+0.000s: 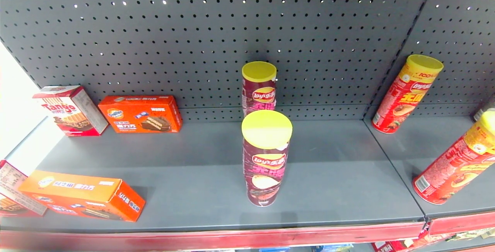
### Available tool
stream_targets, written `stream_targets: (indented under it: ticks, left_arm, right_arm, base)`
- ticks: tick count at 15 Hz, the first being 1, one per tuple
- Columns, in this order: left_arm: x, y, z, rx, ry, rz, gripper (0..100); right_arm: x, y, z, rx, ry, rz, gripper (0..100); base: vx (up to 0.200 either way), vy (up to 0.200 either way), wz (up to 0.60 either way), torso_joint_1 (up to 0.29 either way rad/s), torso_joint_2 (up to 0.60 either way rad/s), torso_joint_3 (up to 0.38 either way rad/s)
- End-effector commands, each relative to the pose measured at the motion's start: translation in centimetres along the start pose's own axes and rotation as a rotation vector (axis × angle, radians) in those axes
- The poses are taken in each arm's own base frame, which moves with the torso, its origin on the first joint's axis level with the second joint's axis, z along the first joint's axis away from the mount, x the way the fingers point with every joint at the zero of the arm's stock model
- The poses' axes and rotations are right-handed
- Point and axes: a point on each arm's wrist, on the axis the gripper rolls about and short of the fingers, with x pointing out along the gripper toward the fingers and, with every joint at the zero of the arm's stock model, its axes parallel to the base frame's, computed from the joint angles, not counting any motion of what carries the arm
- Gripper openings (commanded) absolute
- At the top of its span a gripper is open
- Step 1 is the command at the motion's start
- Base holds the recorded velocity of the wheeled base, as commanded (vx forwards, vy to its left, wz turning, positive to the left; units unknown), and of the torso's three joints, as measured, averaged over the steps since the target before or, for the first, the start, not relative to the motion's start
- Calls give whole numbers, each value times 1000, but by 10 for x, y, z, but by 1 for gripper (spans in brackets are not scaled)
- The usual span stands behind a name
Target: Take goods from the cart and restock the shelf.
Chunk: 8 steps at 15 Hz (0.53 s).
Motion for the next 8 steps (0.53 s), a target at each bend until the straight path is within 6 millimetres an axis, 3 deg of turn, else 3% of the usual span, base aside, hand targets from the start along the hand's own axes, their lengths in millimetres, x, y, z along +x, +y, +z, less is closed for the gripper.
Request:
stream_targets:
  ticks: [1, 8]
  left_arm:
    - [0, 0, 0, -27, -2, 9, 100]
    - [0, 2, 0, -41, 0, 79, 100]
  right_arm:
    - [0, 0, 0, 0, 1, 0, 100]
    - [0, 0, 0, 0, 3, 0, 100]
  base:
    - [0, 0, 0, 0, 0, 0]
    - [0, 0, 0, 0, 0, 0]
